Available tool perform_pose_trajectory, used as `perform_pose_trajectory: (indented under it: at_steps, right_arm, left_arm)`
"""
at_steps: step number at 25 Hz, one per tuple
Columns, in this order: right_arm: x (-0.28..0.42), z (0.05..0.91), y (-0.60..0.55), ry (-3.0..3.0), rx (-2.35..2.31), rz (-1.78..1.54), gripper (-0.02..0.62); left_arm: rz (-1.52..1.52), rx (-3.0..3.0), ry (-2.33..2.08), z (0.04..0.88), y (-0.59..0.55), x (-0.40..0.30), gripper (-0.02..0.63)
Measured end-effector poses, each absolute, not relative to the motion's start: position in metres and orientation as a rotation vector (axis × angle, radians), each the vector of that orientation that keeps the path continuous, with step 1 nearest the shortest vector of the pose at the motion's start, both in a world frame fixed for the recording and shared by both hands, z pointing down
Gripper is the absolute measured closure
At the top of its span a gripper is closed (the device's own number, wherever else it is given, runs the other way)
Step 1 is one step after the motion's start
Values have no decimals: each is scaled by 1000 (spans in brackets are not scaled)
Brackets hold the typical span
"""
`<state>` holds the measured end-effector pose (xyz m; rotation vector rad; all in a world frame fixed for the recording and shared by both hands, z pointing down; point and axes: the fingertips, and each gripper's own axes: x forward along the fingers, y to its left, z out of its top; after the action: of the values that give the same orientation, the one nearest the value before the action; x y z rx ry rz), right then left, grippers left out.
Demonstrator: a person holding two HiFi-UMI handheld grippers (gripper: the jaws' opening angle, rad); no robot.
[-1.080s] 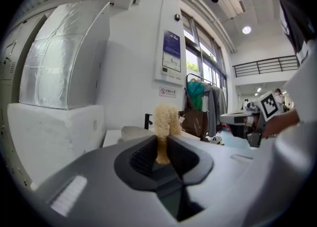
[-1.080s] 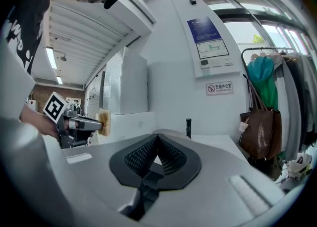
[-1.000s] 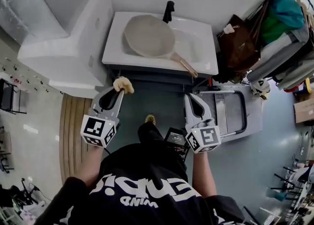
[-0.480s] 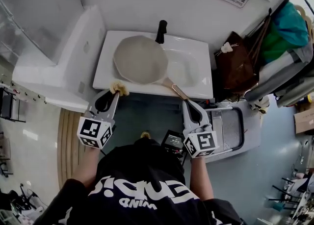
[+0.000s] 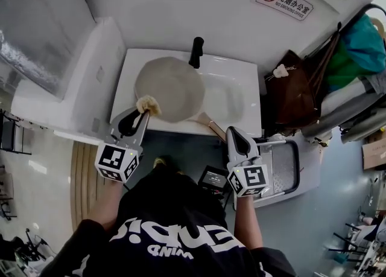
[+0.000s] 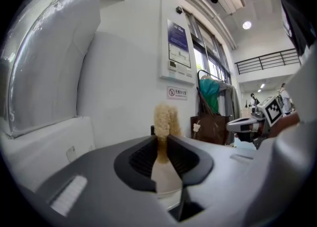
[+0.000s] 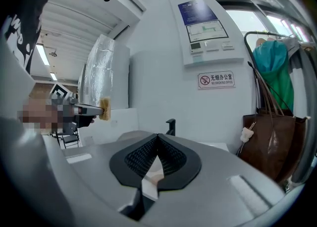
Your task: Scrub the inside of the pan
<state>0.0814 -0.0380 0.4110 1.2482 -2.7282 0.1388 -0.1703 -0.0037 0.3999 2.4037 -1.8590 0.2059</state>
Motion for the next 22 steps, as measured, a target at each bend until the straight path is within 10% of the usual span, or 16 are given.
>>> perform_pose_trajectory:
  at_steps: [22]
  right_arm:
    - [55, 427, -77, -2585, 1273, 109, 553]
  left_arm:
    - [272, 2577, -1554, 415, -92, -184, 549]
